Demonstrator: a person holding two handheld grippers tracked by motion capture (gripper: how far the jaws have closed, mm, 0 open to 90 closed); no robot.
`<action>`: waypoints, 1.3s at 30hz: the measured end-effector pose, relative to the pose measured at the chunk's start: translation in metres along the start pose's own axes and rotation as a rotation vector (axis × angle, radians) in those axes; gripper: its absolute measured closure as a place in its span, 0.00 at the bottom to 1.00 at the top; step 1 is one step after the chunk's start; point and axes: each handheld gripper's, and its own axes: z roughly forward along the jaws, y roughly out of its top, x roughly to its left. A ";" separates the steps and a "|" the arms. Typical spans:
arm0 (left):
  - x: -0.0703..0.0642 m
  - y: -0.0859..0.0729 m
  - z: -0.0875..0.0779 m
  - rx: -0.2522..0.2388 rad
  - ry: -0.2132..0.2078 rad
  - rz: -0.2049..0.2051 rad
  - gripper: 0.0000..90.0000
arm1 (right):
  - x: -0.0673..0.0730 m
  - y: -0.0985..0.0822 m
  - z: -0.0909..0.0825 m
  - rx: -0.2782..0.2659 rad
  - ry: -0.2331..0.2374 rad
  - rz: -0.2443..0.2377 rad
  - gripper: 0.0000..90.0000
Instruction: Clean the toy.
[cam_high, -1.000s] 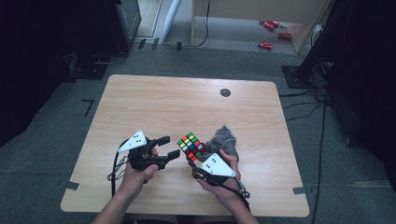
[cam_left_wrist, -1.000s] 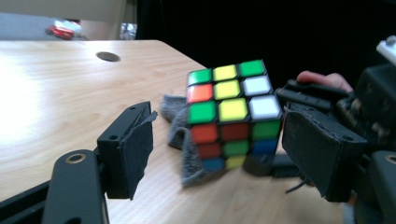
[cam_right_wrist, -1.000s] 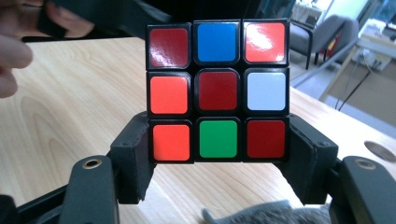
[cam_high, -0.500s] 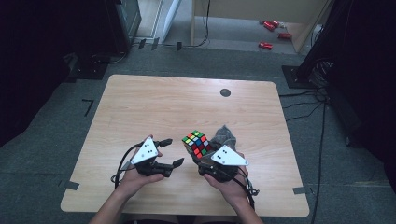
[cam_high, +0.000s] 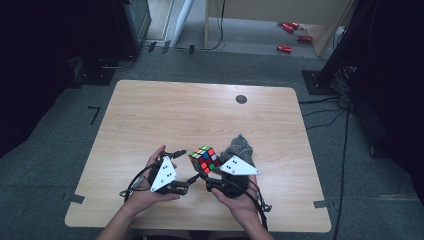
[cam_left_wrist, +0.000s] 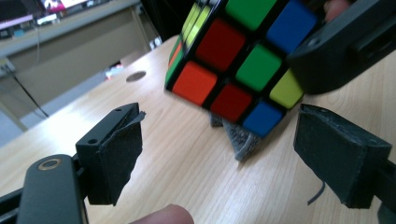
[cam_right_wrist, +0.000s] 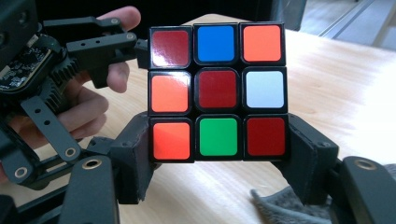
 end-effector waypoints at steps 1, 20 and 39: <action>-0.001 0.000 0.000 -0.004 0.003 0.010 0.18 | 0.001 0.000 0.000 0.002 0.008 0.009 0.39; -0.014 -0.002 0.001 -0.024 0.022 0.129 0.32 | 0.002 -0.001 0.009 0.073 0.134 0.136 0.39; 0.004 -0.006 -0.001 0.042 0.069 -0.038 0.38 | -0.042 0.009 -0.020 -0.109 0.041 0.150 0.30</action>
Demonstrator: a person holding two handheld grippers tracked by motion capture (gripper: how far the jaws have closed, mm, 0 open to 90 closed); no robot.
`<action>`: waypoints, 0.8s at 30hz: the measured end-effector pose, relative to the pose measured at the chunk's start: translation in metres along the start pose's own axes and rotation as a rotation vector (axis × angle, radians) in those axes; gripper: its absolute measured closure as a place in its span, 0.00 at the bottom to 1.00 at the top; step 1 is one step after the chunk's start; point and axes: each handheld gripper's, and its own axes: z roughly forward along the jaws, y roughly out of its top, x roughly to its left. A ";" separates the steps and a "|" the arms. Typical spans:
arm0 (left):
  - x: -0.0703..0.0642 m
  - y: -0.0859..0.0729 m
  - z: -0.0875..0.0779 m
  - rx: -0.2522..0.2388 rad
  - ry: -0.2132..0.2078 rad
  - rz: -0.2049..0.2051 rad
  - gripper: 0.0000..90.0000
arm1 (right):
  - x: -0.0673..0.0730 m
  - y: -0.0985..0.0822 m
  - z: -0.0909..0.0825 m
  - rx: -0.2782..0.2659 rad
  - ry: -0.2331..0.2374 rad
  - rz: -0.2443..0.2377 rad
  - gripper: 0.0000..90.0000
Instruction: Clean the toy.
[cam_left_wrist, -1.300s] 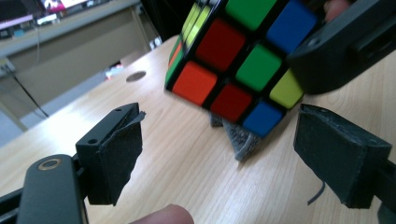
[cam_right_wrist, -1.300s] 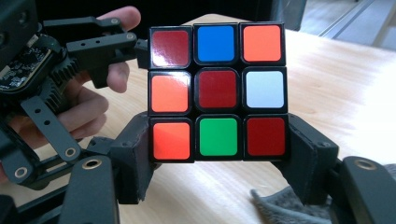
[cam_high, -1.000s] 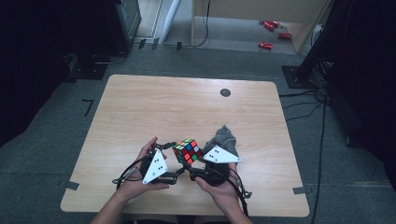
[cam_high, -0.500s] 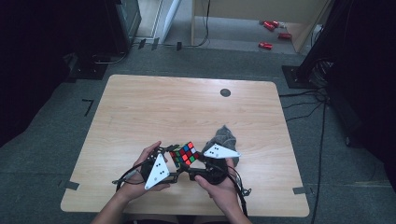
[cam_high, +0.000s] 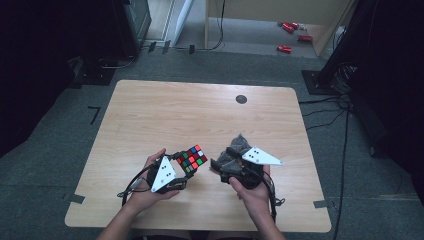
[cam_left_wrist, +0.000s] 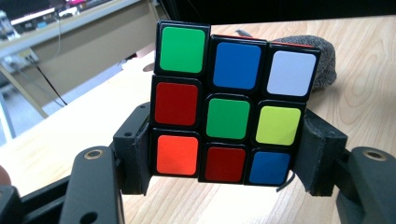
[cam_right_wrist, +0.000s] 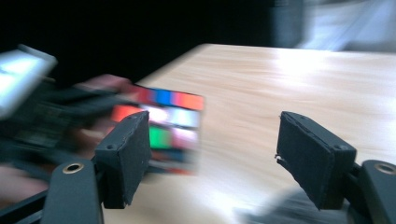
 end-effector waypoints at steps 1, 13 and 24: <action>0.002 0.000 -0.001 0.005 -0.001 -0.016 0.38 | -0.005 -0.001 0.000 0.014 -0.062 -0.034 0.31; 0.023 0.000 -0.005 0.035 -0.005 -0.221 0.38 | -0.060 -0.053 0.035 0.323 -0.409 -0.188 0.33; 0.020 0.000 -0.004 0.046 -0.020 -0.211 0.38 | -0.068 -0.062 0.039 0.386 -0.472 -0.213 0.31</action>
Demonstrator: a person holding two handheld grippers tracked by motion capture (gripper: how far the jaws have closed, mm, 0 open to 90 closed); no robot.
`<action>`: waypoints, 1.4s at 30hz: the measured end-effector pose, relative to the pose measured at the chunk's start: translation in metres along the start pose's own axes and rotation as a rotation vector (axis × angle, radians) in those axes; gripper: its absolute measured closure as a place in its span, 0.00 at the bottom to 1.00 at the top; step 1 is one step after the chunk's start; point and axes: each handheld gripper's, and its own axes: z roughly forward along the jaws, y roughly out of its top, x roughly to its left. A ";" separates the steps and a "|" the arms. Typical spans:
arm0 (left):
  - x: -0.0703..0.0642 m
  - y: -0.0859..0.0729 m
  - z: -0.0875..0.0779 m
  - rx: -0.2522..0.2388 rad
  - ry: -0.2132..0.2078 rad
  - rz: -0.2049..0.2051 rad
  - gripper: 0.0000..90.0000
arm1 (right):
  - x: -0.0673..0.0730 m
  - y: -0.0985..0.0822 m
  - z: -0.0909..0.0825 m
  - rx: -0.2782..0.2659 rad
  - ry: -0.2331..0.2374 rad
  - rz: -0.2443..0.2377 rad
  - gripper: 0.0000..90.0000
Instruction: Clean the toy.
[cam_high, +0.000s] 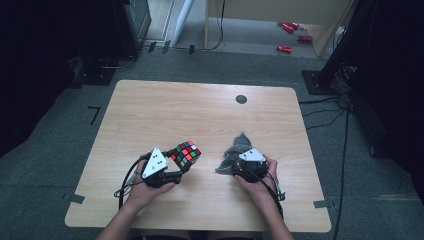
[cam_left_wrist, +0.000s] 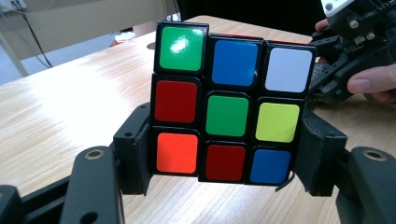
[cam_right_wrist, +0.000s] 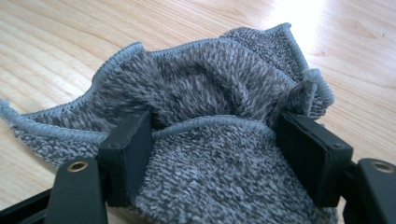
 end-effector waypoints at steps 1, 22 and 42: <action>0.000 0.000 0.000 -0.001 0.002 -0.004 0.38 | -0.001 0.000 0.001 -0.002 -0.003 0.009 0.31; -0.001 0.000 0.000 -0.008 -0.042 0.003 0.38 | -0.007 -0.001 -0.016 -0.114 0.020 0.096 0.79; -0.029 0.003 0.004 -0.040 -0.116 0.097 0.38 | 0.057 0.043 -0.085 -0.437 0.407 0.084 0.77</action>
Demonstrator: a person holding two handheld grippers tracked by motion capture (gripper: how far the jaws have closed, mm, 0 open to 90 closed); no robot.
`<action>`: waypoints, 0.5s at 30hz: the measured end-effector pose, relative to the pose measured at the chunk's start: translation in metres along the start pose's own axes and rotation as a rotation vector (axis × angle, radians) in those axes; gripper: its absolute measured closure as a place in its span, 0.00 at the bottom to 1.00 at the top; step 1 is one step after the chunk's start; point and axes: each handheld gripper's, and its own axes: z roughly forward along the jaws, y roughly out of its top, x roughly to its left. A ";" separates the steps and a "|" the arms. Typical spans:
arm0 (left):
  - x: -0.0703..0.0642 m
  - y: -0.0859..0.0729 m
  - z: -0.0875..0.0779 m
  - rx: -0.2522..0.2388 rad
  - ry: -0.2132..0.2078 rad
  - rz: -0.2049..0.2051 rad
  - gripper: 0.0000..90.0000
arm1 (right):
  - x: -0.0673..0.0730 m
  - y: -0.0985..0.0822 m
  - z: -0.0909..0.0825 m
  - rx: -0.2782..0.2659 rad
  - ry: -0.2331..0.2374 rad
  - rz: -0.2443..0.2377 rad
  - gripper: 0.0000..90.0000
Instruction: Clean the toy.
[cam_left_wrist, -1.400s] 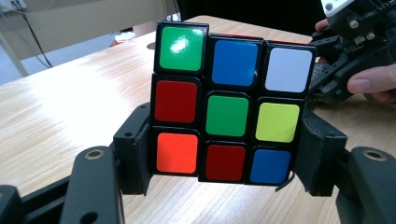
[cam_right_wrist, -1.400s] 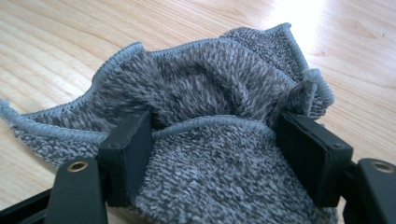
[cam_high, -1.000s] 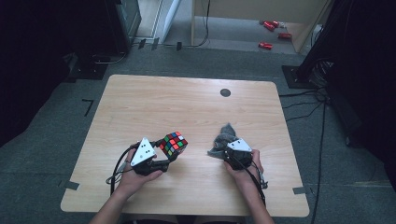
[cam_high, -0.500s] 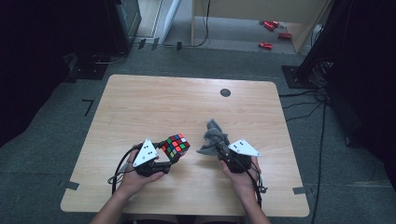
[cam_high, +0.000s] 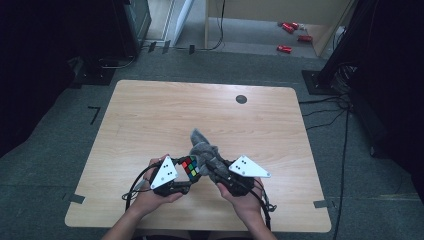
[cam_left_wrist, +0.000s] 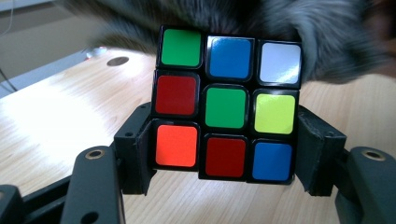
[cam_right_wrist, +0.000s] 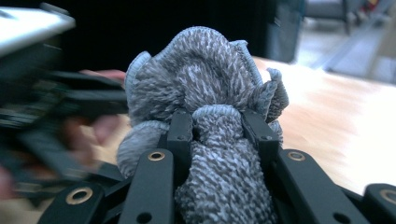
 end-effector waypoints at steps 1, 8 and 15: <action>0.001 0.000 -0.001 -0.007 -0.003 -0.004 0.38 | -0.006 -0.002 0.001 0.015 -0.018 0.023 0.77; 0.001 -0.004 0.006 0.050 0.010 0.009 0.38 | -0.008 0.004 -0.006 -0.012 0.000 0.060 0.76; -0.002 0.003 -0.002 -0.005 0.021 0.007 0.38 | 0.012 0.006 -0.001 -0.022 0.004 -0.043 0.74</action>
